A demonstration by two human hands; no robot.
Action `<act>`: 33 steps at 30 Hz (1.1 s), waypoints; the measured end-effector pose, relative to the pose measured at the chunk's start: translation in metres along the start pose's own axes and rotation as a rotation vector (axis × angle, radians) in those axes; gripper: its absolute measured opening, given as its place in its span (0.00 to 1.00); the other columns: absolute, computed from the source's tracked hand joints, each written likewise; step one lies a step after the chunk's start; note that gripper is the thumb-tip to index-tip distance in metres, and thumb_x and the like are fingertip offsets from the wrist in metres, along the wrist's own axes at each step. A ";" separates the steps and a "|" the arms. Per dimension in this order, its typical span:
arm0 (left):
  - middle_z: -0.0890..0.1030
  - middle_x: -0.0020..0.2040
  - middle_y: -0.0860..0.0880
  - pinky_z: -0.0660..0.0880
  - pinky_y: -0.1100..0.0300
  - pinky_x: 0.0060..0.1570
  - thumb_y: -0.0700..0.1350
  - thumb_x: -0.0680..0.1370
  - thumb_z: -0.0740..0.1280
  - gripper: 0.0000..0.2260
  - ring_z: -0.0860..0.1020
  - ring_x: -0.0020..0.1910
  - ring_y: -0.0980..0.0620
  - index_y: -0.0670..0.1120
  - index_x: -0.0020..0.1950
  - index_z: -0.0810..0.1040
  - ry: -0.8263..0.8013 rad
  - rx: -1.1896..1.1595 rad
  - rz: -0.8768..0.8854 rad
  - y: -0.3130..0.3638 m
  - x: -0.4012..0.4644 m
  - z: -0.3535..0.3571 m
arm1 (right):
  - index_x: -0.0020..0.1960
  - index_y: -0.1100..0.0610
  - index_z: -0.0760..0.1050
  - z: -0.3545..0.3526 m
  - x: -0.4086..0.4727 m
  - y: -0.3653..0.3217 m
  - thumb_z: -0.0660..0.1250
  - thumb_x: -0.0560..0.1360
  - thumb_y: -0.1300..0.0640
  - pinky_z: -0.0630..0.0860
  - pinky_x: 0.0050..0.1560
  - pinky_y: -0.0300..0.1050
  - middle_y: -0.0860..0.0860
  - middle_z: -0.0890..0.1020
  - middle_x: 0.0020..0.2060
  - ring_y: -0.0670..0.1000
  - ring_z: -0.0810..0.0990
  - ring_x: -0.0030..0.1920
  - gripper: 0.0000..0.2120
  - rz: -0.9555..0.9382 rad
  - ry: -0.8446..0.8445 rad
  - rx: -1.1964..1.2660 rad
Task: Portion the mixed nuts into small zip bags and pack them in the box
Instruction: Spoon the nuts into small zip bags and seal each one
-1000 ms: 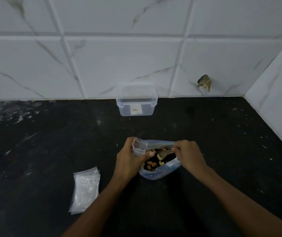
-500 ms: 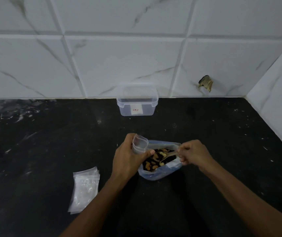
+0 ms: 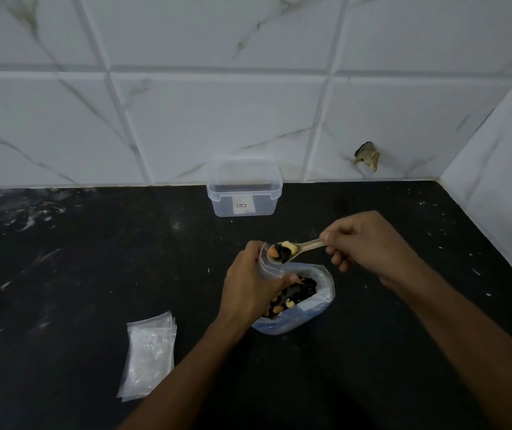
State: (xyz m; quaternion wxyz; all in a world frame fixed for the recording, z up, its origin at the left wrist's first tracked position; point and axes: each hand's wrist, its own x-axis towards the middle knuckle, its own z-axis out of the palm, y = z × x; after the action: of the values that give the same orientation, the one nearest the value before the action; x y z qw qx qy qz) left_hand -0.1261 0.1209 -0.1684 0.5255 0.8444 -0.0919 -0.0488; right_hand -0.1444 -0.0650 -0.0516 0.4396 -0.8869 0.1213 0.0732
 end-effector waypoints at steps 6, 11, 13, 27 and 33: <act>0.80 0.50 0.56 0.79 0.51 0.51 0.61 0.64 0.74 0.23 0.79 0.51 0.58 0.57 0.55 0.72 0.004 -0.038 -0.010 0.000 0.001 0.009 | 0.49 0.55 0.79 0.036 -0.016 -0.013 0.67 0.77 0.58 0.75 0.43 0.40 0.49 0.79 0.41 0.46 0.78 0.40 0.03 -0.497 0.053 -0.618; 0.80 0.49 0.55 0.80 0.51 0.51 0.64 0.62 0.71 0.25 0.80 0.50 0.57 0.56 0.54 0.72 0.009 -0.116 -0.024 -0.001 -0.001 0.007 | 0.36 0.58 0.76 0.045 -0.021 -0.003 0.78 0.62 0.65 0.64 0.26 0.37 0.52 0.75 0.31 0.47 0.71 0.25 0.11 -0.734 0.123 -0.734; 0.80 0.50 0.55 0.80 0.53 0.51 0.58 0.66 0.76 0.21 0.79 0.51 0.59 0.57 0.54 0.72 0.019 -0.120 -0.030 -0.003 -0.001 0.006 | 0.40 0.59 0.78 0.036 -0.025 -0.006 0.71 0.70 0.62 0.71 0.29 0.41 0.52 0.77 0.34 0.48 0.75 0.30 0.02 -0.693 0.156 -0.645; 0.78 0.53 0.55 0.80 0.52 0.53 0.52 0.69 0.77 0.20 0.78 0.53 0.58 0.61 0.55 0.71 0.024 -0.133 -0.050 -0.034 -0.014 -0.014 | 0.50 0.55 0.80 0.061 0.022 0.091 0.63 0.79 0.58 0.74 0.43 0.35 0.47 0.79 0.41 0.43 0.78 0.41 0.06 -0.064 0.059 -0.515; 0.78 0.54 0.55 0.80 0.54 0.53 0.50 0.70 0.77 0.20 0.78 0.54 0.59 0.60 0.56 0.71 0.002 -0.130 -0.040 -0.035 -0.013 -0.015 | 0.47 0.57 0.80 0.082 0.021 0.084 0.65 0.78 0.59 0.81 0.38 0.40 0.50 0.81 0.35 0.45 0.82 0.35 0.06 0.030 -0.046 -0.219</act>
State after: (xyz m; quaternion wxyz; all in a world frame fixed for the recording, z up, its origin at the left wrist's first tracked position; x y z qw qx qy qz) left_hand -0.1324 0.1524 -0.1934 0.5785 0.8101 -0.0710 -0.0641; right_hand -0.1497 -0.0517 -0.1695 0.3415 -0.9259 0.1155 0.1130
